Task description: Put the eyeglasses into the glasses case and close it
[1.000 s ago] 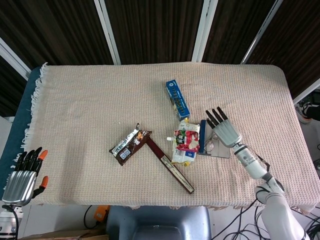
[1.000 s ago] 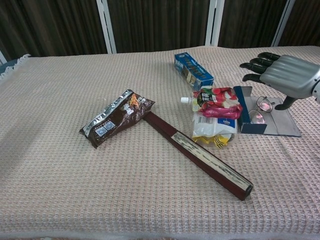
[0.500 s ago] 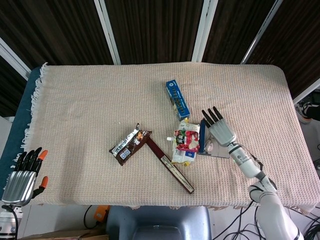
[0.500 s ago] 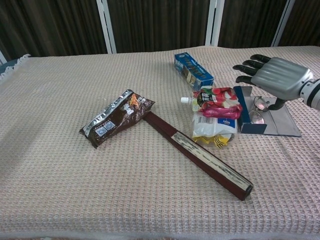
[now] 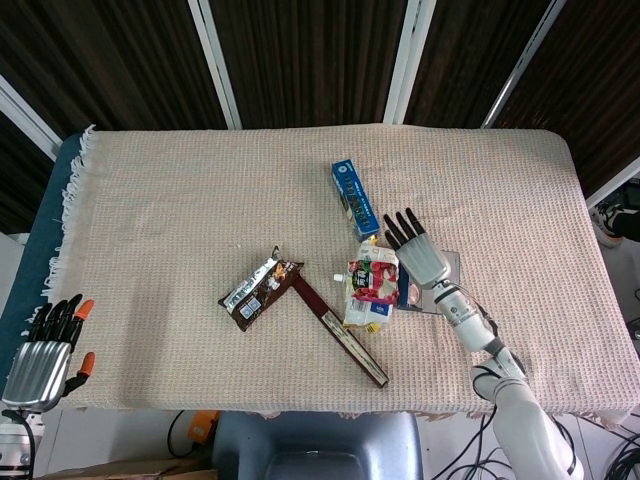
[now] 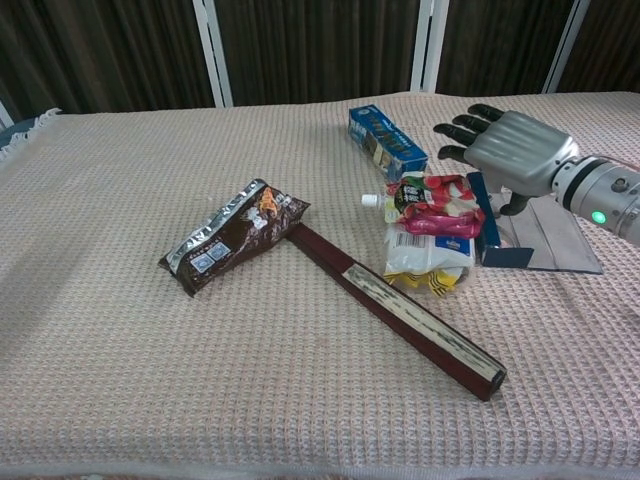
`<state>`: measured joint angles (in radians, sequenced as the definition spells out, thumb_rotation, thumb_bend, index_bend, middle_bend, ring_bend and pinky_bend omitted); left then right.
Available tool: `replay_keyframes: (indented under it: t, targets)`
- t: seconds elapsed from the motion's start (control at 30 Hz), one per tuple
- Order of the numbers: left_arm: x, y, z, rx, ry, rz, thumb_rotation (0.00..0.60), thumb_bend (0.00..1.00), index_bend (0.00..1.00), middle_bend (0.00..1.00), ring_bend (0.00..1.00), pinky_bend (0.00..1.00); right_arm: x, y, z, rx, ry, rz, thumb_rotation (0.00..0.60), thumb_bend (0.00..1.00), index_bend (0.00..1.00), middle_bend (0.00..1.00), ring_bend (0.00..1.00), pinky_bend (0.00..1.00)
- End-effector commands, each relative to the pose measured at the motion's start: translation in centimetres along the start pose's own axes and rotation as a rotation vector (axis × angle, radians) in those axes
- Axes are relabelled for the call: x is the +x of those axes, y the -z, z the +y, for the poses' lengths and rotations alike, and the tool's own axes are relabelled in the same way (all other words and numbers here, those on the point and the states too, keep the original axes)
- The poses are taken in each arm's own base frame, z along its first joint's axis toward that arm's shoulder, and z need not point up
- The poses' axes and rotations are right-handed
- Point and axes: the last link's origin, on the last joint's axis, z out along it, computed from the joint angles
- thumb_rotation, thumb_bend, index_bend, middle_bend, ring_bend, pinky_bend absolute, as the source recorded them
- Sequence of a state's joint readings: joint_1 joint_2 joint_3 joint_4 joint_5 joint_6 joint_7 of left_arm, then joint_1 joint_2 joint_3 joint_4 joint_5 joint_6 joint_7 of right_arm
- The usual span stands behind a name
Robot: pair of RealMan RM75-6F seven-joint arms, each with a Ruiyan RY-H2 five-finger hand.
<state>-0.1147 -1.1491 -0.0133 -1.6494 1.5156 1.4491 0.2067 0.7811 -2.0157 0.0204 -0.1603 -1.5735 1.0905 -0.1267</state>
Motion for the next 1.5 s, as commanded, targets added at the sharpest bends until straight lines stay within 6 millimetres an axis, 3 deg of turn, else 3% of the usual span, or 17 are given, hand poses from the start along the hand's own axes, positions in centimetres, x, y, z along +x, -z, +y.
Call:
replay_keyframes:
  t: [0.03, 0.37, 0.63, 0.9, 1.5]
  targets:
    - [0.0, 0.1, 0.1, -0.004, 0.000, 0.001, 0.600, 0.41, 0.00, 0.00, 0.00, 0.00, 0.1, 0.3, 0.1, 0.001, -0.018, 0.020, 0.600, 0.18, 0.30, 0.05, 0.00, 0.00]
    - [0.0, 0.4, 0.2, -0.011, -0.009, 0.009, 0.600, 0.41, 0.00, 0.00, 0.00, 0.00, -0.6, 5.9, 4.0, 0.066, -0.031, 0.111, 0.600, 0.18, 0.32, 0.05, 0.00, 0.00]
    - [-0.2, 0.4, 0.6, -0.015, -0.024, 0.015, 0.600, 0.41, 0.00, 0.00, 0.00, 0.00, -1.6, 10.1, 7.2, 0.194, 0.028, 0.080, 0.600, 0.23, 0.53, 0.04, 0.00, 0.00]
    - [-0.6, 0.1, 0.9, -0.018, -0.038, 0.005, 0.600, 0.41, 0.00, 0.00, 0.00, 0.00, -3.2, 11.7, 8.3, 0.244, 0.042, -0.024, 0.600, 0.31, 0.61, 0.05, 0.00, 0.00]
    - [-0.8, 0.0, 1.0, -0.015, -0.042, -0.006, 0.600, 0.41, 0.00, 0.00, 0.00, 0.00, -4.2, 10.6, 6.7, 0.227, 0.005, -0.083, 0.600, 0.37, 0.65, 0.07, 0.00, 0.00]
